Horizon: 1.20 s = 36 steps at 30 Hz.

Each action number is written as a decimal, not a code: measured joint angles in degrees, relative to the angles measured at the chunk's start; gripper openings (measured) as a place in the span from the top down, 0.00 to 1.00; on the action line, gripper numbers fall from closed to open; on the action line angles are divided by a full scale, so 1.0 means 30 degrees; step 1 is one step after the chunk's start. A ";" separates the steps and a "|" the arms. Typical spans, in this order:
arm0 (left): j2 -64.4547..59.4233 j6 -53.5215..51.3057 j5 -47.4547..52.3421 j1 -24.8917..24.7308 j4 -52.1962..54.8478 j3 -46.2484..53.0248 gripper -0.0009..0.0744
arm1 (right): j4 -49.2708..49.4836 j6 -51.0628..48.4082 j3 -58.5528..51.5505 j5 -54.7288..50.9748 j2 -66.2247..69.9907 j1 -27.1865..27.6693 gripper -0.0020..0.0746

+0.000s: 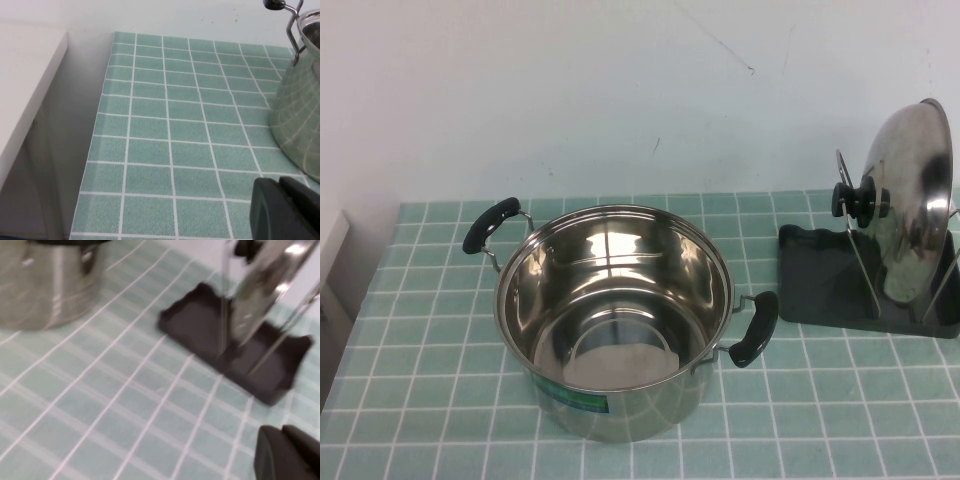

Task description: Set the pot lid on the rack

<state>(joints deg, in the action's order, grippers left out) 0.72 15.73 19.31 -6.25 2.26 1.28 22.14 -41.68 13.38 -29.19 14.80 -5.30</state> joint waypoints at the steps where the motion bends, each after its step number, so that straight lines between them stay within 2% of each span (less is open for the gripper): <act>1: 0.0000 0.0000 0.0000 0.0000 0.0000 0.0000 0.99 | -0.0140 0.0179 -0.0385 0.0784 -0.0248 0.0000 0.97; 5: 0.0000 0.0000 0.0000 0.0000 0.0000 0.0000 0.99 | -0.1902 0.2643 -0.2241 0.4125 -0.1752 0.0000 0.97; 8: 0.0000 -0.0046 0.0033 0.0000 0.0000 0.0000 0.99 | -0.4438 0.5987 -0.4048 0.6190 -0.3023 0.0000 0.98; 10: 0.0000 -0.0046 0.0033 0.0000 0.0000 0.0000 0.99 | -0.5685 0.7981 -0.4716 0.6434 -0.3604 0.0000 0.98; 14: 0.0000 -0.0046 0.0033 0.0000 0.0000 0.0000 0.99 | -0.7272 1.0459 -0.4967 0.4296 -0.4096 0.0768 0.98; 20: 0.0000 -0.0046 0.0033 0.0000 0.0000 0.0000 0.99 | -0.7963 1.1630 -0.4997 0.3168 -0.4179 0.1938 0.98; 36: 0.0032 -0.0464 0.0033 0.0000 0.0000 0.0000 0.99 | -0.8062 1.2114 -0.4964 0.2845 -0.5148 0.2010 0.98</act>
<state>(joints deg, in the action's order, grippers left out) 0.82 14.34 19.41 -6.25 2.26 1.28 -2.05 -5.33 -1.51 -20.65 -0.64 0.73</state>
